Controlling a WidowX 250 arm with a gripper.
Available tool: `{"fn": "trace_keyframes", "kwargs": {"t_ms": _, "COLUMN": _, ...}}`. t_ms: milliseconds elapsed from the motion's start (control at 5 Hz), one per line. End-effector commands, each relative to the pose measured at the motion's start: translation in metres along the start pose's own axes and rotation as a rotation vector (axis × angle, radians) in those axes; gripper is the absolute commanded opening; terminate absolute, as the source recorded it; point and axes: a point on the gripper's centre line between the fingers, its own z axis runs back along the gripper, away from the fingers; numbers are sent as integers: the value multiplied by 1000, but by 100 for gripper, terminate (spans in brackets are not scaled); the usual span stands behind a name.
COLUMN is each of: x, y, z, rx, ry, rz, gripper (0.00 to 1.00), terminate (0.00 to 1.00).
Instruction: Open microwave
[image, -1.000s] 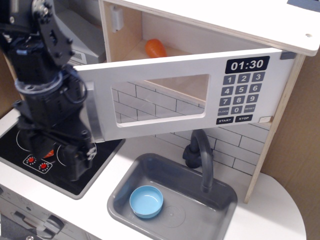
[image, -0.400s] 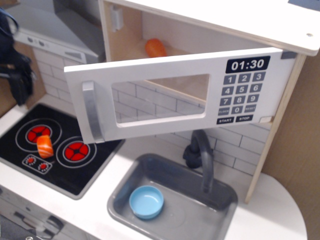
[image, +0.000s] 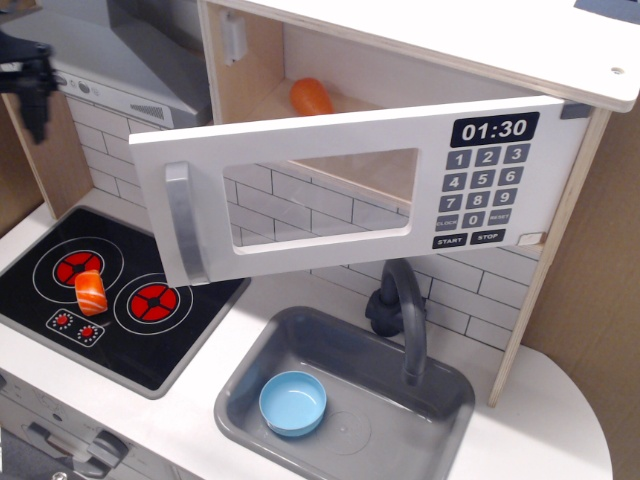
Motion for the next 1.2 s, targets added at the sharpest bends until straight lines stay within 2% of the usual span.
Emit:
{"fn": "trace_keyframes", "kwargs": {"t_ms": 0, "x": -44, "y": -85, "z": 2, "rx": -94, "ry": -80, "rz": -137, "gripper": 100, "terminate": 0}}
{"fn": "trace_keyframes", "kwargs": {"t_ms": 200, "x": -68, "y": -119, "z": 7, "rx": -135, "ry": -50, "rz": -192, "gripper": 100, "terminate": 0}}
{"fn": "trace_keyframes", "kwargs": {"t_ms": 400, "x": -108, "y": -122, "z": 3, "rx": -129, "ry": 13, "rz": -312, "gripper": 100, "terminate": 0}}
{"fn": "trace_keyframes", "kwargs": {"t_ms": 600, "x": -154, "y": -130, "z": 1, "rx": -171, "ry": 2, "rz": -373, "gripper": 100, "terminate": 0}}
{"fn": "trace_keyframes", "kwargs": {"t_ms": 800, "x": -187, "y": -143, "z": 5, "rx": -199, "ry": 4, "rz": -380, "gripper": 100, "terminate": 0}}
{"fn": "trace_keyframes", "kwargs": {"t_ms": 1000, "x": -211, "y": -165, "z": 7, "rx": -215, "ry": 31, "rz": -385, "gripper": 100, "terminate": 0}}
